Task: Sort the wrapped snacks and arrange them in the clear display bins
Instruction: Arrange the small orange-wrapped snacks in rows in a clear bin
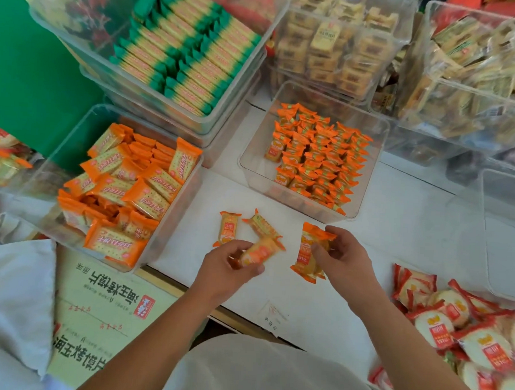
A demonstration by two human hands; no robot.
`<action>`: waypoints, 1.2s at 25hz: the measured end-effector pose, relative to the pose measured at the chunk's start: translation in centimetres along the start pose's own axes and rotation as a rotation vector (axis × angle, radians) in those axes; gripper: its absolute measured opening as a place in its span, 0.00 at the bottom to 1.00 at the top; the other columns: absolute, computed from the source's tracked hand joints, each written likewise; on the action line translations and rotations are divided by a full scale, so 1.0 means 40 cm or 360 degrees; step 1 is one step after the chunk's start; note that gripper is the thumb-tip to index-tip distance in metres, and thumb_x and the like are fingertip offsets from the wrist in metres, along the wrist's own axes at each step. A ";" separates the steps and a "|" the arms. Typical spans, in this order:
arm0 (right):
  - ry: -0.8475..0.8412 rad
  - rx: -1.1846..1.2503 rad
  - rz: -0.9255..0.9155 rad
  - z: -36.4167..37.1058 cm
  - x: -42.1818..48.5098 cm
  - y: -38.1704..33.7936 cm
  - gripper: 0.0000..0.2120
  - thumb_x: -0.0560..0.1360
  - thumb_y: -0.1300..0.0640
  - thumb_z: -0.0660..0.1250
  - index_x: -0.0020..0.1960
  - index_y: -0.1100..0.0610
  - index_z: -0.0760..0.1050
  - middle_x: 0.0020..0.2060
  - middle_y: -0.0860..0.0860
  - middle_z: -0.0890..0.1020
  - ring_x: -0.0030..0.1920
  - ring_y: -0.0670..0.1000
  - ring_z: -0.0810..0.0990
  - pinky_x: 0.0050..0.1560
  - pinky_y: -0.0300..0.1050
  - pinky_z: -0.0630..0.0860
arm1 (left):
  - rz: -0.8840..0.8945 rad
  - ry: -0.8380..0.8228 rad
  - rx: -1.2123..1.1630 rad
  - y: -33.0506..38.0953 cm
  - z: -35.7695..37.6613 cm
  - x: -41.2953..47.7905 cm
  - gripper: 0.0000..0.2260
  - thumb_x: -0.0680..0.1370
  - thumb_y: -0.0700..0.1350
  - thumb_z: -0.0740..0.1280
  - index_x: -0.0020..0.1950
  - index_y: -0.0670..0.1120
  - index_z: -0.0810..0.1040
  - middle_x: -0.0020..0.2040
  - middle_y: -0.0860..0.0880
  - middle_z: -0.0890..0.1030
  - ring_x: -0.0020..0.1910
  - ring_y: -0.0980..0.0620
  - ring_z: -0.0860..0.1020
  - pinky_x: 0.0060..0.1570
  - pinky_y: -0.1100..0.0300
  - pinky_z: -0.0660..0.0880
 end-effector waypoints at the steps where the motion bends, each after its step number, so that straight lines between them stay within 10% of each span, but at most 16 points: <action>1: -0.0014 -0.0023 -0.0016 0.005 0.011 -0.012 0.23 0.79 0.52 0.71 0.72 0.46 0.71 0.55 0.45 0.83 0.54 0.47 0.83 0.50 0.41 0.80 | 0.0066 -0.0082 0.0022 0.041 -0.009 -0.013 0.14 0.72 0.53 0.80 0.56 0.60 0.83 0.50 0.55 0.82 0.42 0.57 0.80 0.47 0.61 0.80; 6: -0.0208 -0.0181 -0.0142 0.088 0.020 -0.081 0.23 0.79 0.52 0.72 0.71 0.43 0.71 0.55 0.45 0.81 0.56 0.44 0.81 0.57 0.48 0.82 | 0.0151 -0.0397 -0.0069 0.186 -0.038 -0.017 0.31 0.69 0.43 0.82 0.67 0.60 0.76 0.54 0.50 0.81 0.50 0.47 0.82 0.54 0.51 0.82; 14: -0.0194 0.0025 -0.0208 0.190 0.027 -0.160 0.19 0.82 0.53 0.68 0.71 0.44 0.71 0.54 0.45 0.83 0.54 0.41 0.82 0.44 0.31 0.78 | 0.0059 -0.0094 -0.0478 0.228 -0.109 0.051 0.15 0.72 0.42 0.80 0.56 0.47 0.83 0.47 0.50 0.87 0.46 0.55 0.85 0.41 0.62 0.79; 19: -0.0230 0.0397 -0.0139 0.162 0.118 -0.272 0.22 0.74 0.48 0.76 0.66 0.47 0.76 0.46 0.42 0.86 0.52 0.44 0.85 0.51 0.40 0.81 | 0.0347 -0.0249 -0.0425 0.339 -0.087 0.124 0.12 0.82 0.46 0.70 0.65 0.49 0.83 0.54 0.51 0.87 0.54 0.51 0.85 0.54 0.56 0.82; 24: -0.0328 0.0055 -0.0206 0.126 0.275 -0.398 0.34 0.64 0.46 0.84 0.66 0.52 0.78 0.52 0.48 0.87 0.52 0.49 0.86 0.56 0.48 0.83 | 0.0604 -0.0214 -0.0085 0.440 -0.068 0.264 0.17 0.86 0.45 0.61 0.76 0.51 0.74 0.67 0.53 0.80 0.65 0.59 0.79 0.65 0.58 0.77; 30: -0.0261 -0.0511 -0.0372 0.137 0.461 -0.455 0.37 0.66 0.48 0.84 0.70 0.52 0.73 0.54 0.43 0.80 0.54 0.45 0.79 0.48 0.28 0.70 | 0.0374 0.0242 -0.0023 0.381 -0.155 0.419 0.13 0.86 0.41 0.59 0.66 0.51 0.78 0.55 0.56 0.82 0.58 0.54 0.81 0.63 0.51 0.77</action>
Point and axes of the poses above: each hand's wrist, its own x-axis towards the middle knuckle, its own z-axis out of the palm, y = z × x, the point moved 9 cm from there along x, towards the middle knuckle
